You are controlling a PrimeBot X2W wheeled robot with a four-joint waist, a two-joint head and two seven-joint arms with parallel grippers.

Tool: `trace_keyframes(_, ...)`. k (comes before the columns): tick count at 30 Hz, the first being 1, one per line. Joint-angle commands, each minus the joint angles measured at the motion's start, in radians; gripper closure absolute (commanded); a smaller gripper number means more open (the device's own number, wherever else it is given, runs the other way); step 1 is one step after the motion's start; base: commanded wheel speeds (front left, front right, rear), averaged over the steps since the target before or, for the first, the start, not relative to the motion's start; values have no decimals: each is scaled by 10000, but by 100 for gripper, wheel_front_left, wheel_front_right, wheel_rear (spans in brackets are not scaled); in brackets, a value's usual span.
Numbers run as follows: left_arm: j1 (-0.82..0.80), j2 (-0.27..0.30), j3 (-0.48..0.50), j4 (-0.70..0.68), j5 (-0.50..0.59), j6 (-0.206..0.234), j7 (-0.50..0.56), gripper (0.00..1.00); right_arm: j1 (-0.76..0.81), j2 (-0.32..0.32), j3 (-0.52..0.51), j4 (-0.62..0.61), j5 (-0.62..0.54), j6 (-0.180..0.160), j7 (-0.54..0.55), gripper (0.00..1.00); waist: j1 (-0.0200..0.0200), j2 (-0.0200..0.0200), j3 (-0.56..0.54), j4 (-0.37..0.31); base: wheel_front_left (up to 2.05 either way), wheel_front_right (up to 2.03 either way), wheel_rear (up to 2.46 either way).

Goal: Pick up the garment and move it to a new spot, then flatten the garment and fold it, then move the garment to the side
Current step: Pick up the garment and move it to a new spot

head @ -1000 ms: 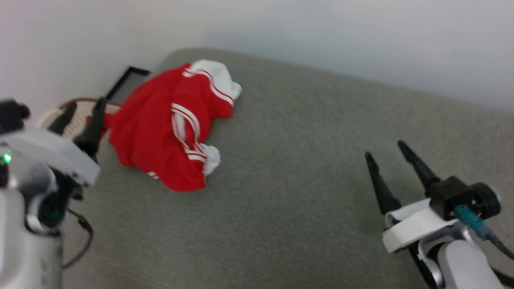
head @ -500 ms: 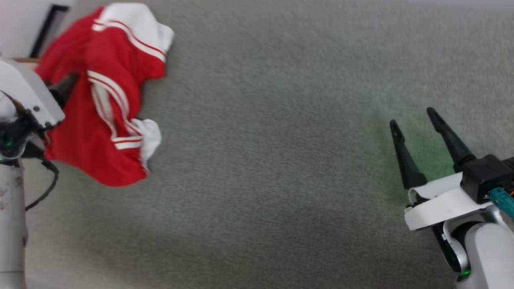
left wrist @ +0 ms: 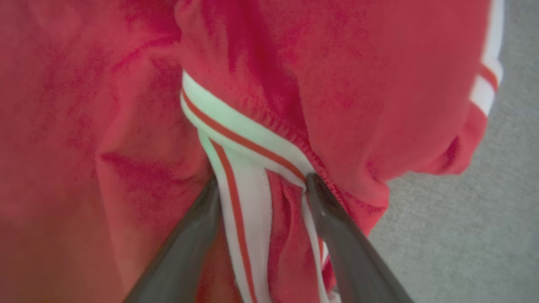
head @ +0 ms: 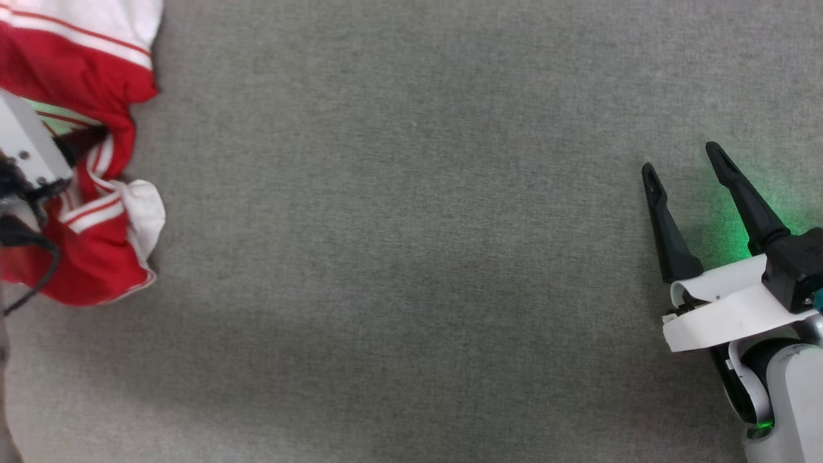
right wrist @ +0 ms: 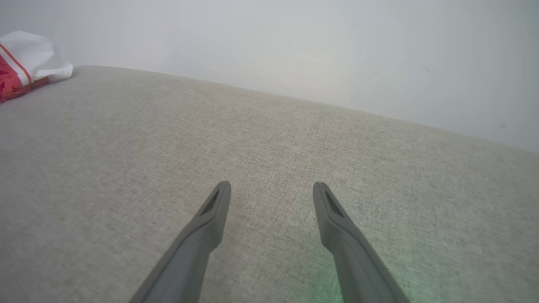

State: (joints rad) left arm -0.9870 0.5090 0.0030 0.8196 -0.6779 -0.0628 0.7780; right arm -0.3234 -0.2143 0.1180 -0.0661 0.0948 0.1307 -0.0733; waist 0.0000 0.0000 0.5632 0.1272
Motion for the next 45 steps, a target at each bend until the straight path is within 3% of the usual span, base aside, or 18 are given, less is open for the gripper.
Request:
trace_keyframes(1, 252, -323, -177, 561, 40, -4, -84, 0, -153, -20, -32, -90, -9, 1, 39, 0, 0, 0, 214, -209, 0, 0, 0)
trace_keyframes(2, 293, -373, -216, 748, 44, -46, -108, 0, -143, -7, -43, -95, -12, 1, 67, 0, 0, 0, 202, -213, 0, 0, 0)
trace_keyframes(4, 284, -467, -328, 991, 50, -195, -341, 81, -110, 25, -66, -91, -10, 1, 91, 0, 0, 0, 140, -208, 0, 0, 0)
trace_keyframes(5, 284, -467, -328, 991, 50, -195, -341, 81, -110, 25, -66, -91, -10, 1, 91, 0, 0, 0, 140, -208, 0, 0, 0)
trace_keyframes(6, 284, -477, -340, 1075, 48, -272, -477, 100, -79, 45, -70, -79, -19, 1, 109, 0, 0, 0, 87, -200, 0, 0, 0)
trace_keyframes(15, -120, 67, -420, 1691, -2, -594, -1574, 100, 255, 156, -9, 304, 100, 1, 61, 0, 0, 0, -936, -41, 0, 0, 0)
trace_keyframes(22, -581, 619, -1022, 1114, 83, -699, -2268, 100, 729, 339, 31, 817, 200, 1, 15, 0, 0, 0, -2277, 72, 0, 0, 0)
trace_keyframes(37, -676, 1690, -2401, -2538, -443, -659, -1095, 100, 1448, 787, 156, 1262, 404, 1, -140, 0, 0, 0, -4664, 74, 0, 0, 0)
trace_keyframes(45, -568, 1918, -2535, -4921, -612, -23, 381, 100, 1513, 899, -51, 1284, 386, 1, -197, 0, 0, 0, -5101, -271, 0, 0, 0)
